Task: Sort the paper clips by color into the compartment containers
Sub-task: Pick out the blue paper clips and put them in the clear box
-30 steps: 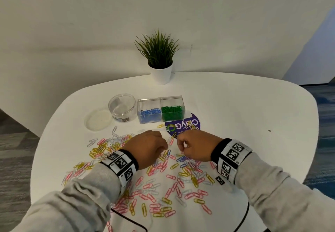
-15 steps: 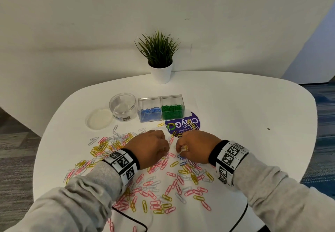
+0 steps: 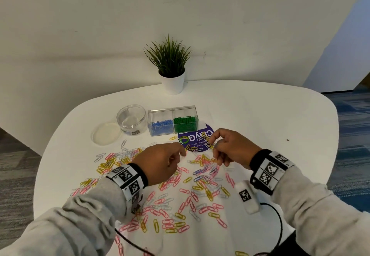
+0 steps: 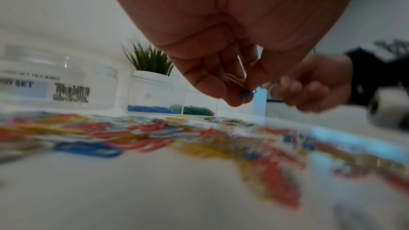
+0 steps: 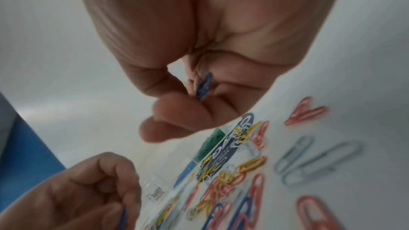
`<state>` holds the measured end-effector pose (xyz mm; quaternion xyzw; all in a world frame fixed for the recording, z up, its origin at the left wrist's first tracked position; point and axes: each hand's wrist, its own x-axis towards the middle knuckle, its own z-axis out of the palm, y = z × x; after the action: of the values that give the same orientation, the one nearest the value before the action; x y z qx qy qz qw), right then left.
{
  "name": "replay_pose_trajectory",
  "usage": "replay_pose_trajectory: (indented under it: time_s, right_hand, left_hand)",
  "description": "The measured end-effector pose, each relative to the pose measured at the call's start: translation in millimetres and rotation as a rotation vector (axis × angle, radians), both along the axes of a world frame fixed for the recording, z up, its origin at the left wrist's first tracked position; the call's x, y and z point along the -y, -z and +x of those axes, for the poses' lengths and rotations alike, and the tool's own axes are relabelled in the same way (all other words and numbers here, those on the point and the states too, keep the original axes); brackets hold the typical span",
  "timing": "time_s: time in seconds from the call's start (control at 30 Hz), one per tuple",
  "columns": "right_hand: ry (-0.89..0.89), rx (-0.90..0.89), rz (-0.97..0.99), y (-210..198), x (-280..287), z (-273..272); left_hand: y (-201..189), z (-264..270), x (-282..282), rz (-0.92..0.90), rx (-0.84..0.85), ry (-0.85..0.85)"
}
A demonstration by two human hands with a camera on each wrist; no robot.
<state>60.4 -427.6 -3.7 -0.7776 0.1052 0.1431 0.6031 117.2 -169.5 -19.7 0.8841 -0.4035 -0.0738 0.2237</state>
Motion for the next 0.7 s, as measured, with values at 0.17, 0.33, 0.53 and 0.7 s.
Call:
replay_pose_trajectory:
  time_s: [0.17, 0.33, 0.53, 0.7]
  right_hand:
    - [-0.023, -0.085, -0.095, 7, 14, -10]
    - [-0.365, 0.114, -0.749, 12, 4, -21]
    - [-0.354, 0.066, -0.810, 21, 2, -27]
    - [-0.347, 0.077, -0.794, 20, 5, -28]
  left_hand:
    - [-12, 4, 16, -0.168, -0.386, -0.260]
    - [-15, 5, 19, -0.319, -0.707, -0.479]
    - [-21, 1, 18, -0.344, -0.673, -0.490]
    - [-25, -5, 26, -0.347, -0.808, -0.511]
